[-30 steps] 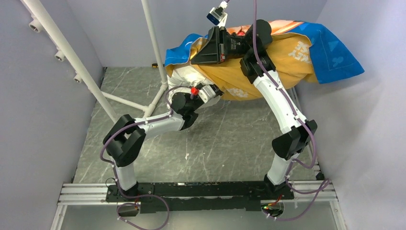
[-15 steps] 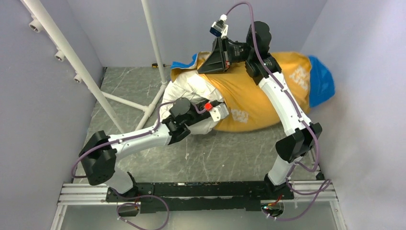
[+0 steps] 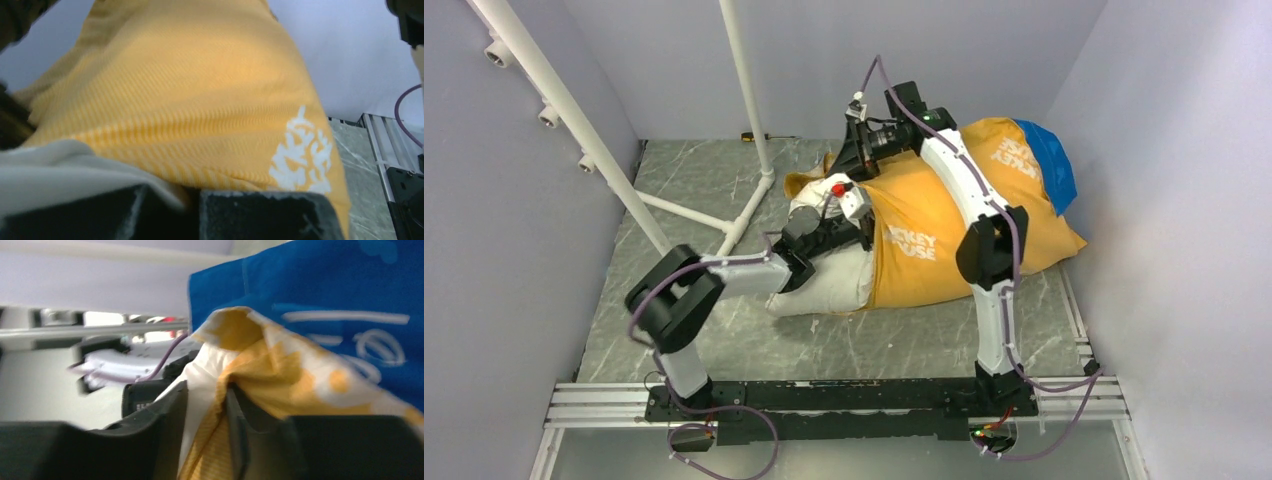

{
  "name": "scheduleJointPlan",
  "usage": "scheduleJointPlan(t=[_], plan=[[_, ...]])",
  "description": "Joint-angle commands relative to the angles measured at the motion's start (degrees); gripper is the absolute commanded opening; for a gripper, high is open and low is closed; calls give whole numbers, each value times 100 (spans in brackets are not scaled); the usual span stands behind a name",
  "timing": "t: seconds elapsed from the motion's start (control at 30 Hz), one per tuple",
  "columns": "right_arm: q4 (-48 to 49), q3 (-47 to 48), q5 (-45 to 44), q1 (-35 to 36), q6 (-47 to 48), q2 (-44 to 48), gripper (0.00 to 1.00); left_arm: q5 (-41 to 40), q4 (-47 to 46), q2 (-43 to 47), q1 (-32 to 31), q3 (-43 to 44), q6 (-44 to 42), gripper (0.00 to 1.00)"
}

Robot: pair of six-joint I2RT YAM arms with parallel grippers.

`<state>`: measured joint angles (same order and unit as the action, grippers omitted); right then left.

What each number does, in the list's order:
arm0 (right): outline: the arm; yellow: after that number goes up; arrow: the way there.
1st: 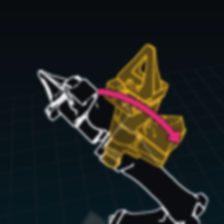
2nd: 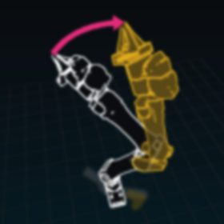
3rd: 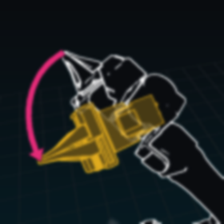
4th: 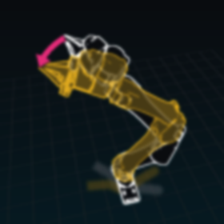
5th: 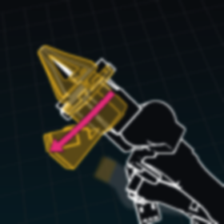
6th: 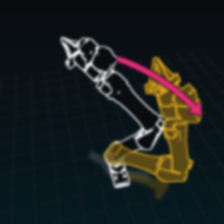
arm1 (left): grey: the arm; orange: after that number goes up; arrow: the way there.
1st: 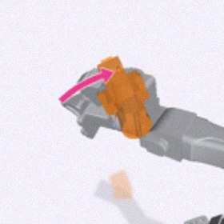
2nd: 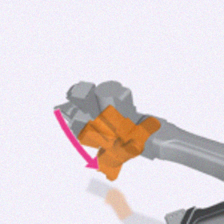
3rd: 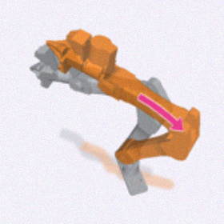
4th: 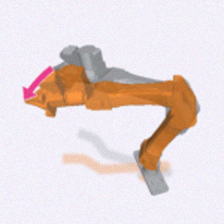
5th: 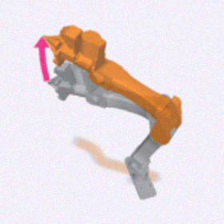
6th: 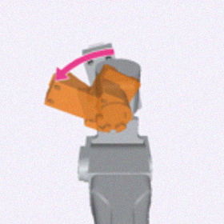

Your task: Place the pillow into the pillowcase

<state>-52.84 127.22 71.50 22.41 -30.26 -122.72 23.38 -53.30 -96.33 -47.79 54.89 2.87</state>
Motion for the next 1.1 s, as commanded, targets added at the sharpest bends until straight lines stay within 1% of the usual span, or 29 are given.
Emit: scheduleJointPlan(t=[0.0, 0.03, 0.07, 0.1, 0.17, 0.27, 0.33, 0.47, 0.57, 0.63, 0.73, 0.87, 0.97, 1.03, 1.07], plan=[[-1505, 1090, -2238, 124, 1395, -375, 53, 1102, -3505, -1050, 319, -508, 2370, 0], [-1535, 1173, -2618, 87, 1461, -233, 61, 989, -3536, -1126, 404, -549, 2587, 0], [-1427, 1054, -3066, 72, 1434, 25, 69, 1080, -3505, -1159, 454, -561, 2485, 0], [-1267, 835, -3541, 70, 1408, 364, 77, 1135, -3554, -1174, 458, -592, 2375, 0], [-786, 92, -4441, 68, 1326, 1220, 88, 1068, -3572, -1186, 464, -616, 2360, 0], [-146, -1055, -5436, 79, 1330, 2541, 94, 1116, -3502, -1133, 501, -597, 2260, 0], [-65, -1660, -5923, 157, 1451, 3088, 96, 1068, -3296, -1045, 555, -579, 2282, 0], [-312, -2396, -6809, 590, 1728, 3797, 96, 913, -2602, -781, 623, -519, 2277, 0], [-266, -2934, -7131, 942, 1658, 4275, 96, 814, -2077, -613, 634, -438, 2227, 0], [-203, -3177, -7216, 1195, 1543, 4482, 96, 749, -1944, -594, 640, -398, 2264, 0], [-71, -3557, -7600, 1635, 1347, 4481, 94, 741, -1954, -635, 643, -343, 2382, 0], [374, -4042, -8156, 2083, 1106, 4412, 88, 808, -1793, -628, 642, -267, 2409, 0], [539, -4152, -8651, 2369, 1066, 4270, 87, 751, -1697, -562, 637, -292, 2340, 0], [613, -4163, -8770, 2484, 1044, 4169, 86, 716, -1610, -520, 636, -296, 2298, 0], [670, -4206, -8864, 2583, 1023, 4119, 82, 695, -1567, -492, 641, -295, 2285, 0]])
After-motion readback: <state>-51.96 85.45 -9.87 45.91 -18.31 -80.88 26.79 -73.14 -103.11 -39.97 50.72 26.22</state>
